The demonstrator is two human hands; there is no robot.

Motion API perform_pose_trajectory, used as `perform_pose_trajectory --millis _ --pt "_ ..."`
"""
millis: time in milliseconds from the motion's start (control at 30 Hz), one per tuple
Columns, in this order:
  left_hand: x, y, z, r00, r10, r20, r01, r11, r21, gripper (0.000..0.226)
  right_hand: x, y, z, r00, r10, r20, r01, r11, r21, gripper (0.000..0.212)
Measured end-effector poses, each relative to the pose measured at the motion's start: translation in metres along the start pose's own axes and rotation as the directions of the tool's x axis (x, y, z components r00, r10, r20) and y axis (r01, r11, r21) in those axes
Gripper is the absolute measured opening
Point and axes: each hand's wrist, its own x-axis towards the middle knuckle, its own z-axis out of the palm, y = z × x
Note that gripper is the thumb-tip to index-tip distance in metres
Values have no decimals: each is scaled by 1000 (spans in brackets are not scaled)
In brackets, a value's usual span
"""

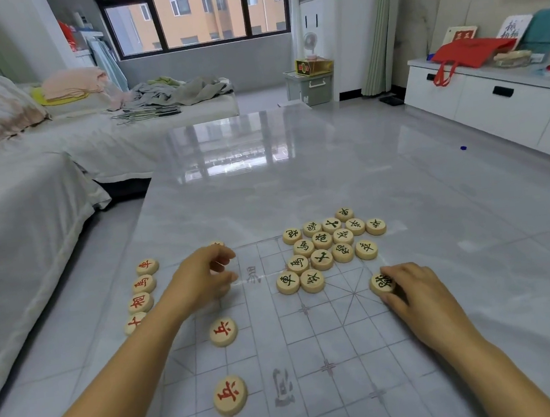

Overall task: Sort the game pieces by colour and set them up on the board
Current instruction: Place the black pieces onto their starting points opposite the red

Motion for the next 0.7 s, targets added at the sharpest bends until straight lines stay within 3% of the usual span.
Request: perform_pose_trajectory --millis 300,700 --pt "8 -8 -83 982 -56 -180 29 989 -145 24 3 2 1 999 48 -18 -48 999 11 43" --pt "-7 -13 -27 999 8 44 -3 991 -135 25 2 1 6 997 77 1 -77 990 116 47"
